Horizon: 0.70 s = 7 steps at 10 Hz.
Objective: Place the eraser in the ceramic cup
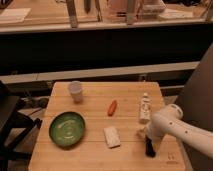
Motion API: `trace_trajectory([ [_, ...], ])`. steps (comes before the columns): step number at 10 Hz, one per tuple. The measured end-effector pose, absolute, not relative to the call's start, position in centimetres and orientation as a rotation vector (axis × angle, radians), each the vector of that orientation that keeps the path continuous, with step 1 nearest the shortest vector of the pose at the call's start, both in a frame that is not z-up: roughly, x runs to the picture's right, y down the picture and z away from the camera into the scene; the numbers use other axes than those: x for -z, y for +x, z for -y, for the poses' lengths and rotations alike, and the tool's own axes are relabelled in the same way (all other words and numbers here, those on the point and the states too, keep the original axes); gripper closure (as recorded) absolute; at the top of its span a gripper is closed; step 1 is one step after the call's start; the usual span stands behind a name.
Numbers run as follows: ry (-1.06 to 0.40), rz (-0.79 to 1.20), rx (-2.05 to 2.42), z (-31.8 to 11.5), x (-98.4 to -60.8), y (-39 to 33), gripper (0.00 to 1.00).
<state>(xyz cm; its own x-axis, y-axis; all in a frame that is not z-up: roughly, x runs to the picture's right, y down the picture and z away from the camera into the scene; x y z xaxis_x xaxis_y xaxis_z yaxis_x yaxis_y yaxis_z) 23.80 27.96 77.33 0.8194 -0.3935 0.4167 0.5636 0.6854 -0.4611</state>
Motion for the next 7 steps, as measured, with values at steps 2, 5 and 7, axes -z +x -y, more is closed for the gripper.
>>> trace_trajectory([
  [2, -0.624, 0.3, 0.539, -28.17, -77.33, 23.93, 0.62],
  [5, -0.634, 0.303, 0.538, -28.34, -77.51, 23.95, 0.9],
  [7, -0.635, 0.305, 0.539, -28.21, -77.34, 23.9, 1.0],
])
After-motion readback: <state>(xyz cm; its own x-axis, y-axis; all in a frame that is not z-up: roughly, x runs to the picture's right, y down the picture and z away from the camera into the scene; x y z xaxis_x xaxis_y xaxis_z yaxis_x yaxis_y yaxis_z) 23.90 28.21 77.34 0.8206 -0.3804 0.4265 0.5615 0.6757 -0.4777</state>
